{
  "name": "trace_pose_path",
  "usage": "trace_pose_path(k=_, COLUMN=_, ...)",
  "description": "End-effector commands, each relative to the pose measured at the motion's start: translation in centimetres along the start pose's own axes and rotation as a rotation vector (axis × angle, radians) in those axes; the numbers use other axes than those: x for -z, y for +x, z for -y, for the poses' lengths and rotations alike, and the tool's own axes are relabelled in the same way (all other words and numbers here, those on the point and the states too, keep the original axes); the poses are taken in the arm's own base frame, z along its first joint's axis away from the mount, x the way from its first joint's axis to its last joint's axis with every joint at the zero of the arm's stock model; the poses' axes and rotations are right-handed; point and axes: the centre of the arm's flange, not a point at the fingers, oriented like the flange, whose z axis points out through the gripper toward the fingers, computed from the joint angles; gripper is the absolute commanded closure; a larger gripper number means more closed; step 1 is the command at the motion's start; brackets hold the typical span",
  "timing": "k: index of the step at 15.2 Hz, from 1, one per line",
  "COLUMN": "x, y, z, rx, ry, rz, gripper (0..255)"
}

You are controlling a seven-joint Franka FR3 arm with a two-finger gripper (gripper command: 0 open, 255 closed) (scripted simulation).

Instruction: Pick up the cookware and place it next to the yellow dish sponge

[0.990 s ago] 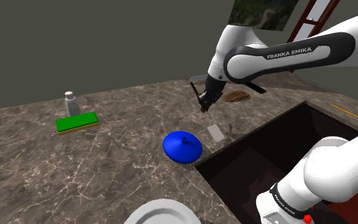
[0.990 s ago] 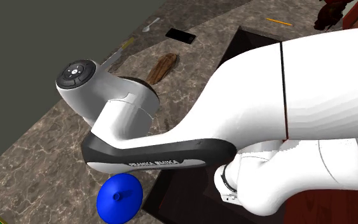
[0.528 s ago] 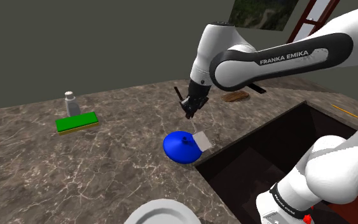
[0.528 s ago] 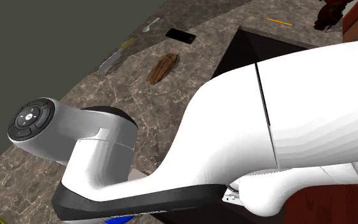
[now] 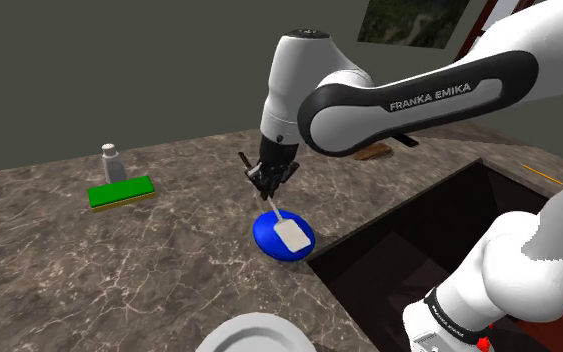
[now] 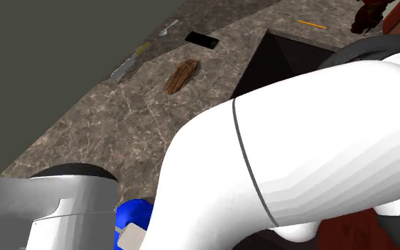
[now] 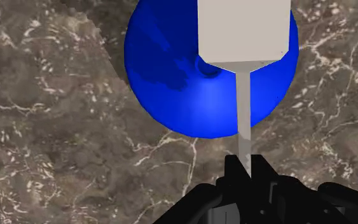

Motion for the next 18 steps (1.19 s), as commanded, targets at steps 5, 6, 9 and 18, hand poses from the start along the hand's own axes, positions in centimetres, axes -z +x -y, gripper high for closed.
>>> trace_pose_path(k=5, x=0.1, y=-0.7, z=8.3, rx=-0.002, ry=0.001, rz=0.000, gripper=255)
trace_pose_path(k=6, x=0.1, y=-0.8, z=9.6, rx=-0.002, ry=0.001, rz=0.000, gripper=255)
trace_pose_path(k=9, x=0.2, y=-1.0, z=13.6, rx=-0.002, ry=0.001, rz=0.000, gripper=255)
trace_pose_path(k=18, x=0.2, y=-1.9, z=25.4, rx=-0.002, ry=0.001, rz=0.000, gripper=255)
